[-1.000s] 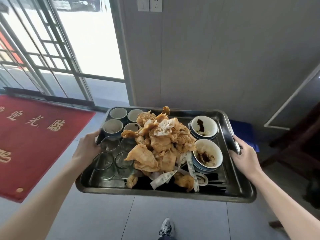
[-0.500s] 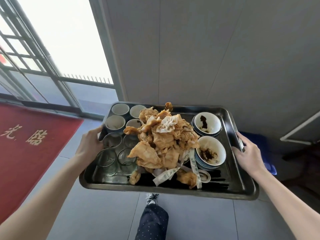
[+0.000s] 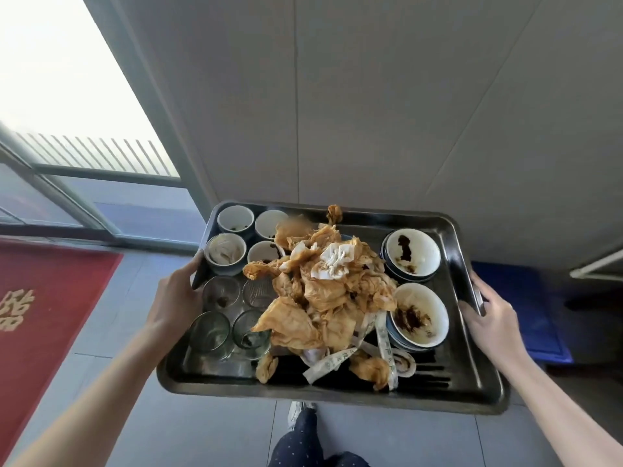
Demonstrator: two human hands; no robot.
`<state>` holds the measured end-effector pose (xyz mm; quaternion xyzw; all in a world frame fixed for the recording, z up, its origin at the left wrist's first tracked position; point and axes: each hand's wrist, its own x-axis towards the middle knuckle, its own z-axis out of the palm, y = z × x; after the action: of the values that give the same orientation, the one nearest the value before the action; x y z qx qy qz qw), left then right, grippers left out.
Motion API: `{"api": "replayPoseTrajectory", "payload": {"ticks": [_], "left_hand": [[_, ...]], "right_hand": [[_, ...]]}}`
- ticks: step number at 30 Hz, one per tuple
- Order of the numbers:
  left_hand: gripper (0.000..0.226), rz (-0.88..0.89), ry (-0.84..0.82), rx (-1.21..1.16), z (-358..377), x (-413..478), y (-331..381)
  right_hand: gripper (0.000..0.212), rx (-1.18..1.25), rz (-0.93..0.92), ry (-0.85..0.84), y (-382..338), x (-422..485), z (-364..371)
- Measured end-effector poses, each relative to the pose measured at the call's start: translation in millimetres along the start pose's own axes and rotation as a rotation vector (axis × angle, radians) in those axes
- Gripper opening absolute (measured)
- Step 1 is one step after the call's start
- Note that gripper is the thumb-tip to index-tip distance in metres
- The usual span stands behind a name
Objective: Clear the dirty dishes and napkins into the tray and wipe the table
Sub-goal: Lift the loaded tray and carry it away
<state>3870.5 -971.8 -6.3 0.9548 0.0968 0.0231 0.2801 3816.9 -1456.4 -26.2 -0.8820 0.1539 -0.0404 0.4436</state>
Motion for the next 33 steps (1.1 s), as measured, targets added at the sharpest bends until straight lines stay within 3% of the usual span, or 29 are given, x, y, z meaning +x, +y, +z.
{"api": "replayPoseTrajectory", "payload": {"ticks": [12,21,24,33], "left_hand": [[0.071,0.011,-0.060,0.016,181.6,89.2,-61.2],[0.070,0.117,-0.013,0.063,327.3,139.0,-125.4],[0.072,0.099,-0.074,-0.011,370.9,155.7,-153.5],[0.073,0.150,-0.044,-0.029,454.5,190.0,-185.9]], "right_hand": [[0.063,-0.002,0.079,-0.057,149.7,95.2,107.1],[0.064,-0.033,0.041,-0.003,274.4,154.1,196.4],[0.063,-0.031,0.030,0.013,306.0,167.2,222.8],[0.063,0.000,-0.002,0.089,372.9,197.3,273.4]]}}
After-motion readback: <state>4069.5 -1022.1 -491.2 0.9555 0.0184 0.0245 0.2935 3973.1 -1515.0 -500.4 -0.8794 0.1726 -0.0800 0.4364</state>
